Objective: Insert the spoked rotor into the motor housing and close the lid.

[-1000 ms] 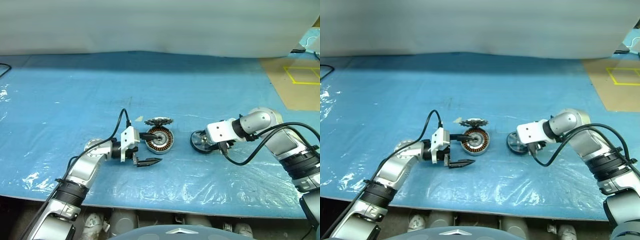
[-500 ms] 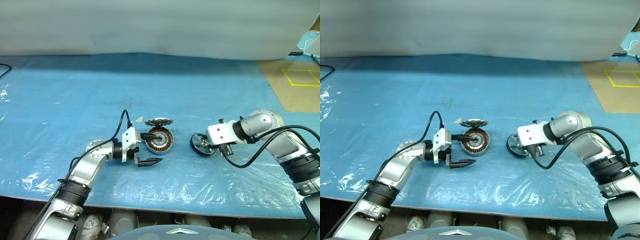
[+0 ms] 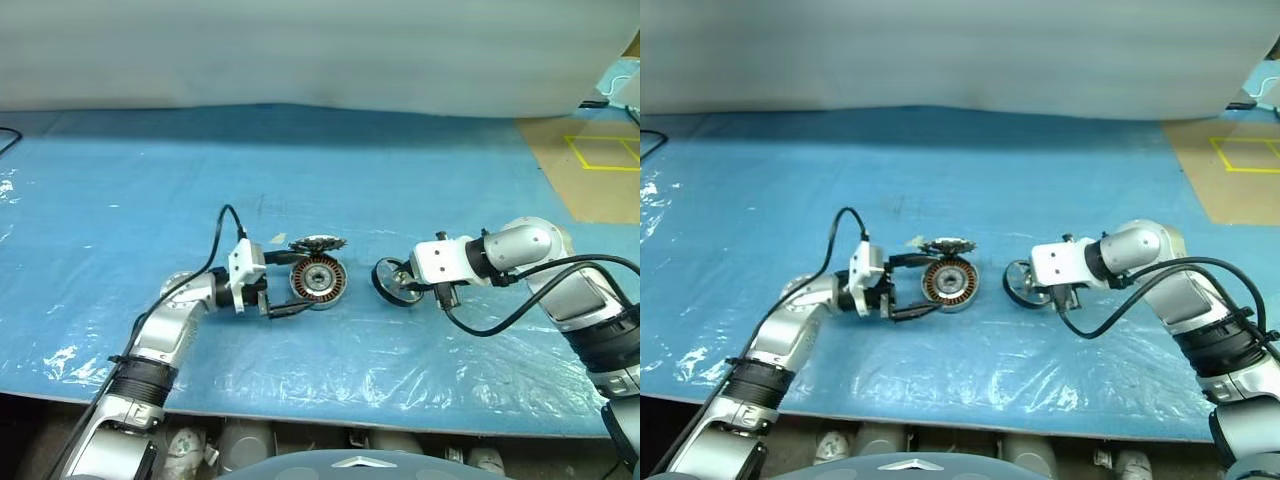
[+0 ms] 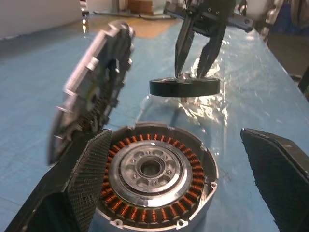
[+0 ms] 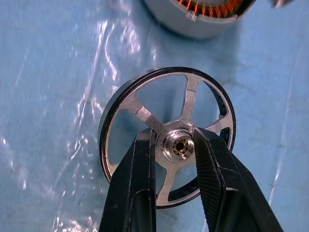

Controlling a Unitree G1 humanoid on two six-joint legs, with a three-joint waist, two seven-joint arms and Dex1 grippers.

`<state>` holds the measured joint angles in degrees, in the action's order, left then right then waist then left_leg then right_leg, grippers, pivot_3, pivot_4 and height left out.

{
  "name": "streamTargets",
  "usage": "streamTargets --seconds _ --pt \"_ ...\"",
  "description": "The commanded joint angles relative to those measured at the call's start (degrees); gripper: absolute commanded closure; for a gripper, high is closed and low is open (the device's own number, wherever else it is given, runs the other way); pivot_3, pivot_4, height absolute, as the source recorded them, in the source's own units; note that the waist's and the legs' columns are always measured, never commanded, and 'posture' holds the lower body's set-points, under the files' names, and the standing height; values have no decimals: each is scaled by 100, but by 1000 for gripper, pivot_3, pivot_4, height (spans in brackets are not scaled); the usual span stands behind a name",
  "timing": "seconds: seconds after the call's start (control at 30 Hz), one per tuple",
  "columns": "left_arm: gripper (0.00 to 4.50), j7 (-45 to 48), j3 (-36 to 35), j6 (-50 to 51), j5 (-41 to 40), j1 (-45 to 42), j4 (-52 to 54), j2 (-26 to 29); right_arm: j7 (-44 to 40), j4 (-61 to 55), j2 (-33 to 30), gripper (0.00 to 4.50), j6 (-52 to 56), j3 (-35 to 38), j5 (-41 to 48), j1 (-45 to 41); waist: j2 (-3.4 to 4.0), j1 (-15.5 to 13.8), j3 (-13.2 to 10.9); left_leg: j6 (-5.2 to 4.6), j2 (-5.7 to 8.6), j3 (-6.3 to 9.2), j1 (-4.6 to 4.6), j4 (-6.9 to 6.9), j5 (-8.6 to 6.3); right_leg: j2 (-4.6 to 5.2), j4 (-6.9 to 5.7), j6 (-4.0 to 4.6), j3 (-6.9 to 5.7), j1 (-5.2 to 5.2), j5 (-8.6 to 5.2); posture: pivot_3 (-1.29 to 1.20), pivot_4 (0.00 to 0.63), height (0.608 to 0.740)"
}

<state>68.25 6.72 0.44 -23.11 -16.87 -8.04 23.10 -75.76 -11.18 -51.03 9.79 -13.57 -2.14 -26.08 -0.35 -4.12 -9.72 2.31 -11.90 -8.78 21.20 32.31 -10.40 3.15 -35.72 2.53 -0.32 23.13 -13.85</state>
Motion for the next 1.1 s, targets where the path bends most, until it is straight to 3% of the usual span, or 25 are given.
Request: streamTargets --seconds 0.03,0.17,0.33,0.63,0.9,1.1 --pt "0 62 -155 212 -274 -127 234 38 149 -616 78 3749 862 500 668 -27 0 -4 0 0 0 0 0 0 0 0 1 0 0 0 0 0 150 740" --pt "0 250 -393 251 -441 413 804 460 674 -1132 528 3749 2301 977 1609 214 1 14 -1 2 -2 0 -3 -8 -1 -3 4 0 1 2 0 0 150 740" --pt "0 304 -407 426 -494 444 971 680 1296 -1368 1027 3749 3276 1047 2214 446 11 -43 -6 3 0 0 -3 -9 -1 2 4 1 -3 2 -1 0 150 740" --pt "0 349 -411 662 -496 209 971 786 1884 -1304 1613 3749 3606 671 2532 403 14 -8 -7 30 3 -1 -1 -16 13 0 7 -1 4 9 -1 0 150 740" --pt "0 242 -378 718 -461 286 1119 735 1790 -1422 1214 3749 3664 714 2751 660 14 -17 -7 31 5 -1 6 -17 13 2 13 -2 1 9 -1 0 150 740" --pt "0 181 -307 641 -397 276 1066 614 2068 -1331 1432 3749 3698 596 2829 409 14 7 -7 31 4 -1 -1 -14 13 0 5 -3 5 8 -1 0 150 740"
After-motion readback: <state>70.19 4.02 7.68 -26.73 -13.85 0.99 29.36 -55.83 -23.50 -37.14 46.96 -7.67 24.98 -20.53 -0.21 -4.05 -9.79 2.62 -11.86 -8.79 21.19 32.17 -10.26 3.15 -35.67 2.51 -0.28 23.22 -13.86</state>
